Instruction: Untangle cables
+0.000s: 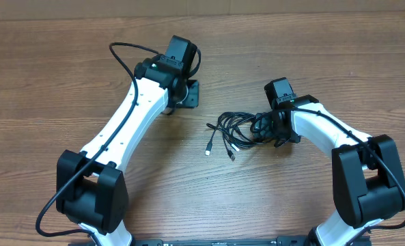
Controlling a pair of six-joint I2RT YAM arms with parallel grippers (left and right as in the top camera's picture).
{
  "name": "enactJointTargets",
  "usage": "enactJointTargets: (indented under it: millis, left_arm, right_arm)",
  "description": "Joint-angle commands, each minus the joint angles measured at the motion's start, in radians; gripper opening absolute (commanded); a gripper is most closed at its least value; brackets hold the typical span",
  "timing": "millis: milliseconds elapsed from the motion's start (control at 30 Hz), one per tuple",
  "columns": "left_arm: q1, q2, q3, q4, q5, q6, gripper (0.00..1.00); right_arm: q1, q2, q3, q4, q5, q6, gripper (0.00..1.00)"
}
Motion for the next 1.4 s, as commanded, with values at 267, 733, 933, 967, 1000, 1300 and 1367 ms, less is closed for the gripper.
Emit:
enactJointTargets:
  millis: [267,733,933,967,1000,1300,1367]
  left_arm:
    - [-0.043,0.102,-0.069,0.185,0.235,-0.071,0.4]
    - [-0.107,0.265,-0.069,0.165,0.243,-0.09,0.36]
    - [-0.107,0.274,-0.069,0.119,0.111,-0.106,0.38]
    - [-0.107,0.274,-0.069,0.126,0.106,-0.106,0.4]
    - [-0.107,0.274,-0.069,0.141,0.106,-0.105,0.41]
    - [-0.109,0.275,-0.069,0.261,0.159,-0.111,0.47]
    - [-0.116,0.28,-0.069,0.265,0.156,-0.113,0.47]
  right_arm:
    - [-0.001,0.012,-0.011,0.015,-0.027,0.005,0.87]
    - [-0.001,0.012,-0.011,0.017,-0.054,0.005,0.88]
    - [-0.001,0.012,-0.011,0.017,-0.071,0.005,0.88]
    - [-0.001,0.012,-0.011,0.018,-0.079,0.005,0.9]
    - [-0.001,0.012,-0.011,0.021,-0.093,0.004,0.93]
    - [-0.001,0.012,-0.011,0.039,-0.293,-0.102,0.98]
    - [-0.001,0.012,-0.011,0.04,-0.293,-0.102,0.98]
